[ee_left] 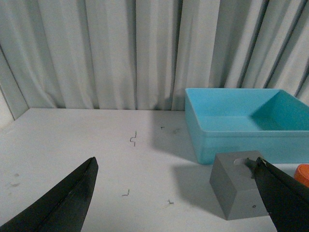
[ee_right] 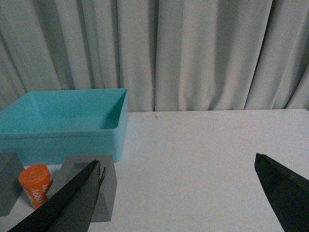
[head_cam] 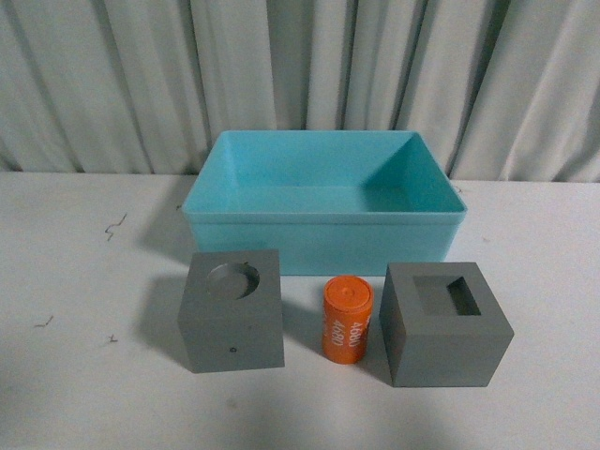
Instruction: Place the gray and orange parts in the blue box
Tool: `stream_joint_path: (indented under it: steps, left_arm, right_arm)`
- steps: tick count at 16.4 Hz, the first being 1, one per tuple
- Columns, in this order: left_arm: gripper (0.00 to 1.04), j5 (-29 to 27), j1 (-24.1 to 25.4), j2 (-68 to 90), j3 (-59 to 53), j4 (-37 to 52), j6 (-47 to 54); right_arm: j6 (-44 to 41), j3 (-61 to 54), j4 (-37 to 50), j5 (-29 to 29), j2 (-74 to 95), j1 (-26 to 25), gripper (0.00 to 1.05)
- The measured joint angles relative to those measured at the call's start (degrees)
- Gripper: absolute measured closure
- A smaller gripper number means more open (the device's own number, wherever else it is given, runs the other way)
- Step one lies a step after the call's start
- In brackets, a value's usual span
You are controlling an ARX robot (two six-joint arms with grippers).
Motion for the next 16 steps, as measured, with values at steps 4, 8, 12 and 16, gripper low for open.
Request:
stream_joint_path:
  steps: [4,8,12,16]
  left_arm:
    - [0.07,0.0,0.0,0.0,0.0,0.0,0.0]
    - [0.07,0.0,0.0,0.0,0.0,0.0,0.0]
    - [0.07,0.0,0.0,0.0,0.0,0.0,0.0]
    - [0.07,0.0,0.0,0.0,0.0,0.0,0.0]
  right_arm:
    - [0.02,0.0,0.0,0.0,0.0,0.0,0.06]
    - [0.0,0.0,0.0,0.0,0.0,0.0,0.06]
    - [0.0,0.0,0.0,0.0,0.0,0.0,0.06]
    - [0.0,0.0,0.0,0.0,0.0,0.0,0.06]
